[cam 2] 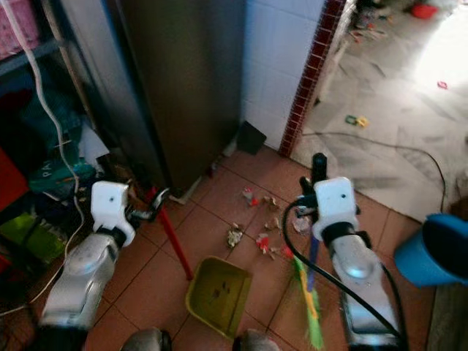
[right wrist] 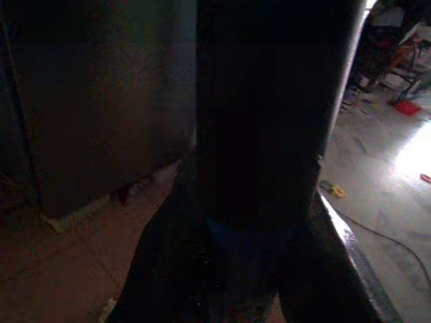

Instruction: Sweep floor

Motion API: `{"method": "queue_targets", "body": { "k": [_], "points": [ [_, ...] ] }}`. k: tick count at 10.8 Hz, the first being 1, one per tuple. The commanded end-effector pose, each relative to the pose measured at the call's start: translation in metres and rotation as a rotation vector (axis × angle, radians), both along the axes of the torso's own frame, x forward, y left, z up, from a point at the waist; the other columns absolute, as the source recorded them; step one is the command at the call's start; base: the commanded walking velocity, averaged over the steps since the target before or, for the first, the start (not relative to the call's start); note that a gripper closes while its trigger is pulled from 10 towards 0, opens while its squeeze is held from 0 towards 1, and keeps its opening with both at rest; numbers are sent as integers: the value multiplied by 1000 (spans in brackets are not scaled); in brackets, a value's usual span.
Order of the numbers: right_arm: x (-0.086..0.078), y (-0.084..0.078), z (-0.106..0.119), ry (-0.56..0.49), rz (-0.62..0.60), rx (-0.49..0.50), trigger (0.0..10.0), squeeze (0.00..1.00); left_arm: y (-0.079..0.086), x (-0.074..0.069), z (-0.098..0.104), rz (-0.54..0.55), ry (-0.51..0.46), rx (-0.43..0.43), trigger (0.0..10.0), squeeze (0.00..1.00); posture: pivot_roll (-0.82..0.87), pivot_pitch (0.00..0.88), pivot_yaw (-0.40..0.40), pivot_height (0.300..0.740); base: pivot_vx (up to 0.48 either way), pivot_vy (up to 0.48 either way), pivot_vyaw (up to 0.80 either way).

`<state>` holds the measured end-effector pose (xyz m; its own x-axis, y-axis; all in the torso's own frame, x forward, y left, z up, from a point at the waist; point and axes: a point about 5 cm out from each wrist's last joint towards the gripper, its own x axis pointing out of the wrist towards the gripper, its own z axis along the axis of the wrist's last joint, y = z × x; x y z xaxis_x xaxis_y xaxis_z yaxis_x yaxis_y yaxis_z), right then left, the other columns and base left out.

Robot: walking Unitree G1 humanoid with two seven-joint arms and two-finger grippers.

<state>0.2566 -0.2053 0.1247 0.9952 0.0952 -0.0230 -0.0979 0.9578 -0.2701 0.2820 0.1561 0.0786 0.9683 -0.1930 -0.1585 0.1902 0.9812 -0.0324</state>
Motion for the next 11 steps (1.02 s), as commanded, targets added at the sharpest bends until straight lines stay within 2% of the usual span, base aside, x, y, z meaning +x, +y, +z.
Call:
{"method": "queue_targets", "body": {
  "k": [1,3,5,8,9,10,11],
  "points": [
    [-1,-6,13,-45,-11,-28,10000,0,5,0,-4,14,8,-2,10000,0,-117,134,-48,740,0,0,0],
    [-3,-7,16,-42,-8,-37,10000,0,7,9,-7,23,-4,-2,10000,0,-138,143,-48,740,0,0,0],
    [-7,-2,19,-48,11,-46,10000,0,12,18,-7,51,-26,-21,10000,0,-163,147,-50,740,0,0,0],
    [-8,-6,22,-49,17,-75,10000,0,10,26,-9,-24,-52,29,10000,0,-174,155,-46,740,0,0,0],
    [-8,-5,22,-49,14,-73,10000,0,7,27,-10,-57,-65,33,6627,0,-171,158,-44,740,0,0,0],
    [-8,-3,22,-47,14,-69,10000,0,3,27,-12,-84,-71,55,1647,0,-163,158,-39,740,0,0,0],
    [-9,0,21,-46,16,-63,10000,0,-3,27,-13,-118,-83,64,0,0,-160,156,-38,740,0,0,0]
  ]
}}
